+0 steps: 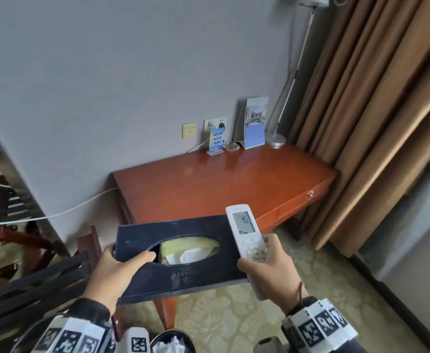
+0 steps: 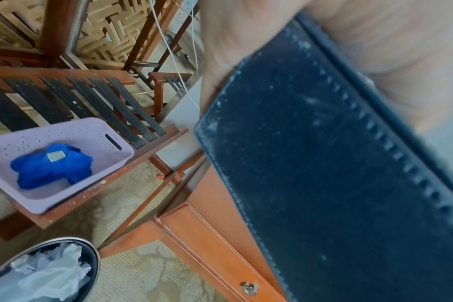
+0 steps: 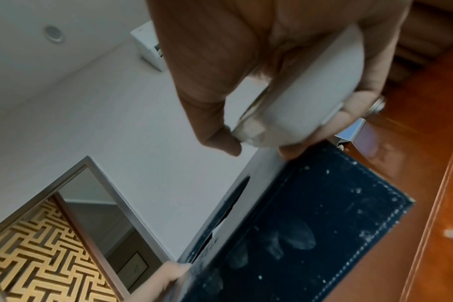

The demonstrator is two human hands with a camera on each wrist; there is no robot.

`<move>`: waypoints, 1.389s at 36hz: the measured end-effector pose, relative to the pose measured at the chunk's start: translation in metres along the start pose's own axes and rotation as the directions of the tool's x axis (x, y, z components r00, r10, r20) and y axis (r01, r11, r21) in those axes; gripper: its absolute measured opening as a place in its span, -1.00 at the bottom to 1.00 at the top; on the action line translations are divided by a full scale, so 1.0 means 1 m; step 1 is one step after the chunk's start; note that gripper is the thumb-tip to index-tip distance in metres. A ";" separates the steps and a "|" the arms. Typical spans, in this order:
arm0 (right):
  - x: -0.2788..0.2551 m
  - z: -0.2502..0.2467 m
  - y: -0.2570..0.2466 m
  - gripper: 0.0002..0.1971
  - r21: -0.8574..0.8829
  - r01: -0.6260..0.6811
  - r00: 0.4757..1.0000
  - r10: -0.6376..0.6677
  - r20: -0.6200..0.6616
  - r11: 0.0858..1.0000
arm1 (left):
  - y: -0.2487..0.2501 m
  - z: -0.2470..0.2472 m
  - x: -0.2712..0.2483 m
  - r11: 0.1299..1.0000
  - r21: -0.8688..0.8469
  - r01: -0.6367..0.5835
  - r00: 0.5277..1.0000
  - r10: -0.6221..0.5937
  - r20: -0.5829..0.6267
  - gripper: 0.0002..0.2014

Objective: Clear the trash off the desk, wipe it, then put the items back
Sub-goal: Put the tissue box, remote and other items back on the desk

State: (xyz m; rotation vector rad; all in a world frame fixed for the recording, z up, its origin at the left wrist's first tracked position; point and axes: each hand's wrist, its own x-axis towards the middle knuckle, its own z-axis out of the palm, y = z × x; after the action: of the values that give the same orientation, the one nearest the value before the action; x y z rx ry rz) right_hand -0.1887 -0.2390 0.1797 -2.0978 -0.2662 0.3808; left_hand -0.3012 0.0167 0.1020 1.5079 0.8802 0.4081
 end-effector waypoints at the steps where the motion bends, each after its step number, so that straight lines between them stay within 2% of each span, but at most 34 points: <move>1: 0.006 -0.008 0.003 -0.63 -0.010 0.010 1.000 -0.010 -0.006 1.000 | 0.002 0.010 0.001 1.000 0.004 0.004 1.000 -0.004 -0.002 -0.45; 5: 0.039 -0.044 0.016 -0.64 0.004 0.015 1.000 -0.015 0.007 1.000 | 0.009 0.056 0.013 0.999 0.026 0.037 0.999 -0.036 -0.006 -0.26; 10: 0.093 -0.102 0.036 -0.63 -0.006 0.041 0.999 -0.041 -0.010 0.999 | 0.027 0.134 0.027 0.998 0.015 0.058 0.998 -0.059 0.020 -0.47; 15: 0.143 -0.158 0.048 -0.62 -0.016 0.056 0.998 -0.056 -0.002 0.998 | 0.048 0.200 0.040 0.997 -0.006 0.082 0.996 -0.082 0.037 -0.52; 21: 0.190 -0.188 0.055 -0.65 0.003 0.075 0.996 -0.075 0.050 0.997 | 0.059 0.240 0.055 0.994 -0.033 0.101 0.995 -0.102 -0.007 -0.42; 24: 0.211 -0.191 0.057 -0.65 0.017 0.079 0.994 -0.080 0.077 0.997 | 0.063 0.250 0.065 0.994 -0.021 0.110 0.993 -0.110 -0.028 -0.41; 27: 0.233 -0.186 0.054 -0.66 0.021 0.076 0.992 -0.077 0.097 0.997 | 0.063 0.253 0.081 0.991 -0.015 0.130 0.989 -0.131 -0.064 -0.22; 37: 0.309 -0.154 0.030 -0.62 -0.031 0.092 0.990 -0.088 0.113 0.995 | 0.084 0.256 0.151 0.989 -0.088 0.118 0.989 -0.125 -0.077 -0.53; 44: 0.358 -0.133 0.007 -0.62 -0.045 0.103 0.986 -0.096 0.139 0.994 | 0.090 0.250 0.192 0.981 -0.112 0.155 0.978 -0.169 -0.121 -0.42; 50: 0.401 -0.101 -0.003 -0.60 -0.048 0.116 0.957 -0.099 0.274 0.992 | 0.080 0.235 0.228 0.974 -0.116 0.194 0.960 -0.213 -0.182 -0.42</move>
State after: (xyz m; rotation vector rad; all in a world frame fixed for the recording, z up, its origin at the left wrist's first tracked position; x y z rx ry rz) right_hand 0.2209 -0.1827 0.1667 -2.0802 -0.5587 0.6024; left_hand 0.0358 0.0274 0.0852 1.2881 1.1420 0.4434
